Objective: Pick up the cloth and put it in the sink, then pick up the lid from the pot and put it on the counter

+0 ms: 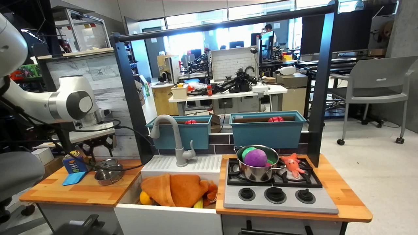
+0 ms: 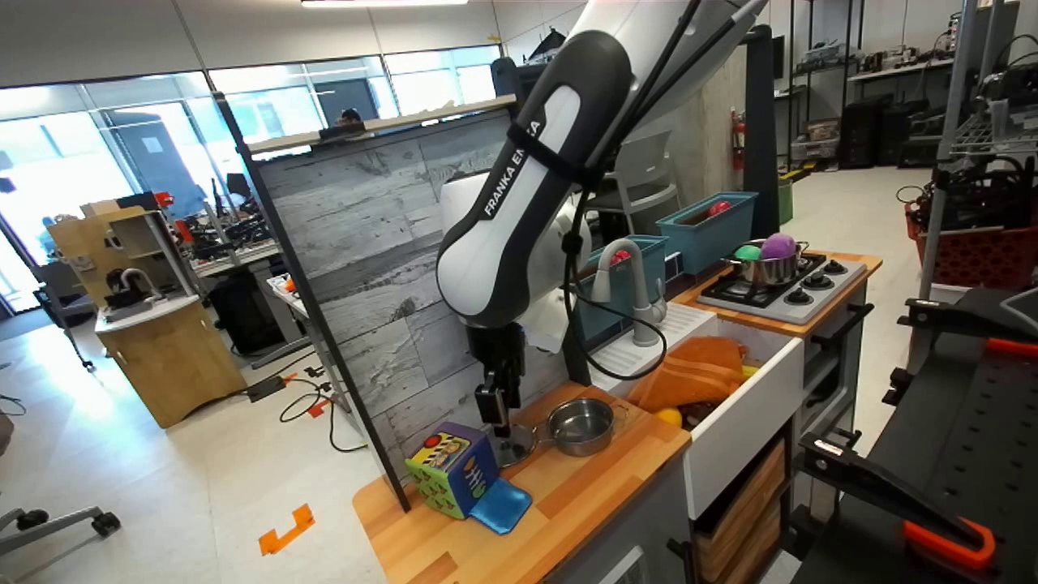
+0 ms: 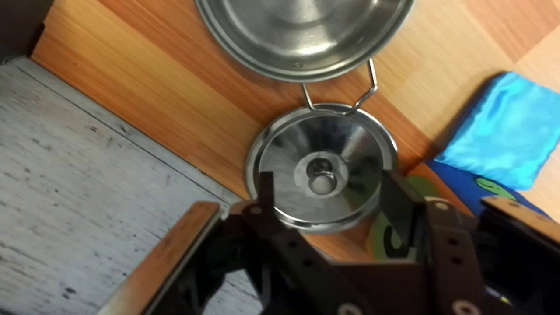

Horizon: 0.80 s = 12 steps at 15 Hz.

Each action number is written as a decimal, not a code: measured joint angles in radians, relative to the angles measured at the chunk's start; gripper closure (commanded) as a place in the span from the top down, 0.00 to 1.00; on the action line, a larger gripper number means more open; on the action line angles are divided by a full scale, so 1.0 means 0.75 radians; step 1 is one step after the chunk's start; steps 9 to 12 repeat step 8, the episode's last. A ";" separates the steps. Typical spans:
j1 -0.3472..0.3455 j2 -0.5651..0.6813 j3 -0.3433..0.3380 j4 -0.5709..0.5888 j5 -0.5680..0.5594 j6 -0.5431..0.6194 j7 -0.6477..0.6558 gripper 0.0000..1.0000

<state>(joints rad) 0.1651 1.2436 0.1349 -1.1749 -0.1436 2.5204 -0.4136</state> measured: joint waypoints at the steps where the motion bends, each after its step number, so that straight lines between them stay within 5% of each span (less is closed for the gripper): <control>1: 0.000 0.000 -0.001 0.000 -0.004 0.000 0.001 1.00; 12: 0.000 0.000 -0.008 -0.005 -0.039 0.011 0.002 1.00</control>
